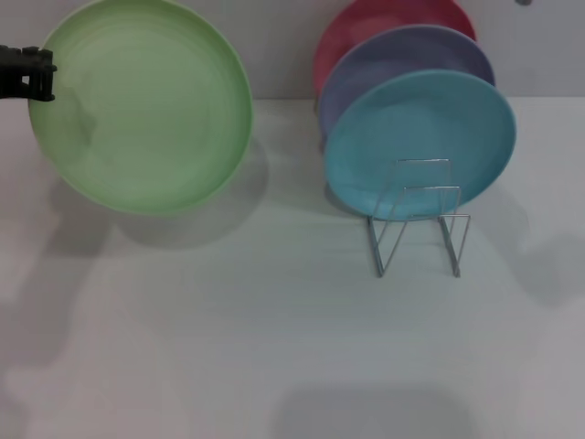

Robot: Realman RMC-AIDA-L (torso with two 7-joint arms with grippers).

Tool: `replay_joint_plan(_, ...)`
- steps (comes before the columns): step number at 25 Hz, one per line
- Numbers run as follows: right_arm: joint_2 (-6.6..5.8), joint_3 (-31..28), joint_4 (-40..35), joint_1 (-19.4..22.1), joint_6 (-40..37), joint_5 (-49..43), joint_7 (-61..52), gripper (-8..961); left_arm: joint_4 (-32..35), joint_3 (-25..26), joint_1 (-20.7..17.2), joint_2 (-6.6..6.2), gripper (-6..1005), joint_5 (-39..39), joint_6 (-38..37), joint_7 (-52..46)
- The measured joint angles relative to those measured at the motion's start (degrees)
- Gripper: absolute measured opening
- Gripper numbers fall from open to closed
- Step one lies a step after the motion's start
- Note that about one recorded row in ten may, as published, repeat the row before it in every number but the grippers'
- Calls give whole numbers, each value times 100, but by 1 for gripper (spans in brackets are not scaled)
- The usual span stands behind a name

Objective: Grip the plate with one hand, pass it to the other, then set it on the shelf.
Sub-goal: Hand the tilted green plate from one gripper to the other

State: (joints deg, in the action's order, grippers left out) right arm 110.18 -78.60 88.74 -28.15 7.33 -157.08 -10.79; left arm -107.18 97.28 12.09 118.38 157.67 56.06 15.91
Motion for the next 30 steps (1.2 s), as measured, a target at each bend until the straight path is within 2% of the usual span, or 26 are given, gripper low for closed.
replay_joint_plan(2, -183, -120, 90, -112, 504, 893, 548, 742, -12, 13, 0, 1, 32, 0, -6, -3)
replay_joint_plan(3, -231, -256, 122, -154, 781, 1443, 1001, 742, -20, 20, 0, 1, 32, 0, -9, -5)
replay_joint_plan(5, -225, -764, 159, -231, 1490, 2736, 2076, 742, -37, 37, 1, 1, 32, 1, -19, -6)
replay_joint_plan(8, -7, -1945, 12, -401, 3133, 4531, 3632, 741, -88, 43, 6, 1, 32, -4, -50, -7)
replay_joint_plan(11, 250, -2797, -107, -544, 4399, 5412, 4280, 739, -107, 48, 10, 1, 32, -7, -57, -8)
replay_joint_plan(13, 303, -3054, -145, -622, 5040, 5409, 4227, 738, -130, 50, 39, 1, 32, -8, -61, -9)
replay_joint_plan(15, 303, -3079, -157, -637, 5173, 5353, 4175, 737, -143, 49, 47, 0, 32, -10, -61, -9)
replay_joint_plan(18, 329, -3088, -149, -610, 5510, 4799, 3962, 737, -257, 49, 59, -4, 32, -10, -61, -9)
replay_joint_plan(20, 418, -3061, -136, -572, 5655, 4303, 3878, 736, -298, 51, 50, -4, 32, -10, -61, -8)
replay_joint_plan(24, 687, -3005, -202, -553, 5827, 3527, 3873, 736, -417, 41, 11, -6, 32, -9, -65, -8)
replay_joint_plan(28, 807, -2737, -351, -549, 5787, 3193, 3886, 736, -423, 33, 11, -1, 32, -9, -70, -9)
replay_joint_plan(30, 823, -2685, -364, -548, 5758, 3193, 3901, 737, -424, 31, 12, 0, 32, -14, -73, -9)
